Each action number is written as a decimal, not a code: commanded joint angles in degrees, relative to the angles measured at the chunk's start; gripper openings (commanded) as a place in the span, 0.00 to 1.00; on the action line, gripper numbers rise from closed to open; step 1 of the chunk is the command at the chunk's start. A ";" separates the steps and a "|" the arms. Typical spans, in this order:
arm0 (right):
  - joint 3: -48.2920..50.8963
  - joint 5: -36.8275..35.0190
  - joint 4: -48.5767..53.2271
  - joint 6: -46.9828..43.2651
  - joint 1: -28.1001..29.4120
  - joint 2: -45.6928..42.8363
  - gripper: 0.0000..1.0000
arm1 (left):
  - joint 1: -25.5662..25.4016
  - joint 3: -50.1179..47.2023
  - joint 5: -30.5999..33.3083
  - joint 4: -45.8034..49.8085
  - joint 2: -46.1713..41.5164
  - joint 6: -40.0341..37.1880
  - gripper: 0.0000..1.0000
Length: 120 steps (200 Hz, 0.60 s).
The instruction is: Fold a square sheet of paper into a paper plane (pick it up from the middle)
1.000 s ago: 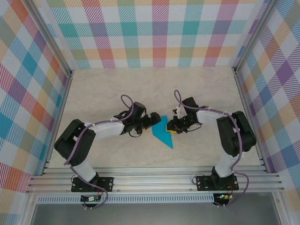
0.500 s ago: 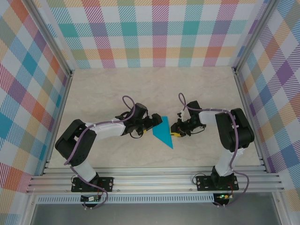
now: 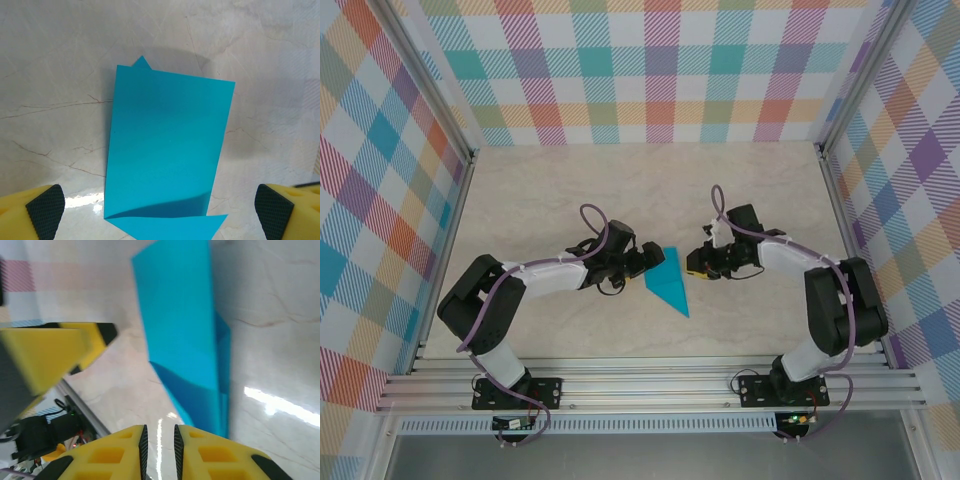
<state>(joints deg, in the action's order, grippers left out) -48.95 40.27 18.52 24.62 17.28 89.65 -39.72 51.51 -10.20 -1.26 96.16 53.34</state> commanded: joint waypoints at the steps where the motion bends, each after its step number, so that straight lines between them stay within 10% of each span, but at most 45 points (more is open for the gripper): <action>1: 1.01 5.43 -2.88 2.12 0.40 -0.38 0.23 | -0.48 -1.04 0.79 -0.33 -1.00 0.21 1.00; 120: -1.32 9.43 -4.30 1.73 4.41 7.66 0.22 | -0.53 -1.80 0.44 -1.67 -1.74 -0.42 1.00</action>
<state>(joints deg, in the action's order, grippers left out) -48.93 47.00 15.42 26.55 20.82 96.47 -39.72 50.72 -10.20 -2.15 96.16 53.34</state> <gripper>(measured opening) 0.219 0.999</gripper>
